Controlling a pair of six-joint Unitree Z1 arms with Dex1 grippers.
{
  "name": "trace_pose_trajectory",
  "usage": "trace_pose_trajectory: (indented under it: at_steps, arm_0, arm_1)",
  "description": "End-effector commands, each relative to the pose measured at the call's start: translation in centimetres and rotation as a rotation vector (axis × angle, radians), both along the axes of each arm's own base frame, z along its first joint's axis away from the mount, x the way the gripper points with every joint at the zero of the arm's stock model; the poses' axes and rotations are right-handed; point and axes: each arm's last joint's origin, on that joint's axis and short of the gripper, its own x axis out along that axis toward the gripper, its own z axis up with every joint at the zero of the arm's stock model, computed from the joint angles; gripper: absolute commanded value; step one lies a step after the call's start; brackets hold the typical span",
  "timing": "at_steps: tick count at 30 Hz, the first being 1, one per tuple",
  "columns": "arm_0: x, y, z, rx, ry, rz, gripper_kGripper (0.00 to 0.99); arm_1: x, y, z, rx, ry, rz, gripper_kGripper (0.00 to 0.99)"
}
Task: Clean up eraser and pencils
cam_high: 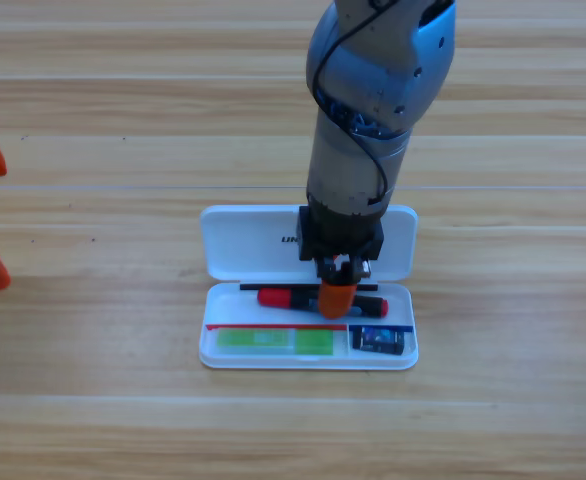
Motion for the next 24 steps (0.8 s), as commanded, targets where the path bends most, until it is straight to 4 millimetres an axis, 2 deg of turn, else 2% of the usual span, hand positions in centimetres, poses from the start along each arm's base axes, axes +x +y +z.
trace_pose_trajectory:
  at_steps: [1, 5, 9, 13, 17, 20, 24]
  arm_0:
    - [0.1, 0.4, -0.7, -0.009, 0.01, 0.022, 0.99]
    - [0.1, 0.4, -0.6, -0.012, 0.006, 0.022, 0.99]
    - [0.2, 0.3, -0.7, -0.014, 0.006, 0.021, 0.99]
    - [0.3, 0.3, -0.8, -0.015, 0.004, 0.021, 0.99]
    - [0.4, 0.2, -0.8, -0.019, -0.002, 0.019, 0.99]
    - [0.5, 0.1, -0.8, -0.023, -0.007, 0.022, 0.99]
    - [0.9, -0.1, -1.2, -0.026, -0.012, 0.022, 0.989]
  arm_1:
    - [-1.5, 0.0, -0.2, -0.021, 0.067, 0.025, 0.969]
    - [-3.6, -1.8, 3.5, 0.044, 0.121, 0.05, 0.969]
    - [-7.1, -5.4, 7.9, 0.115, 0.164, 0.082, 0.969]
    - [-11.8, -11.3, 11.6, 0.188, 0.219, 0.116, 0.968]
    - [-16.1, -17.5, 14.2, 0.282, 0.22, 0.141, 0.968]
    - [-16.6, -20.1, 15.7, 0.415, 0.157, 0.116, 0.968]
    - [-16.6, -20.8, 17.6, 0.573, 0.117, 0.039, 0.968]
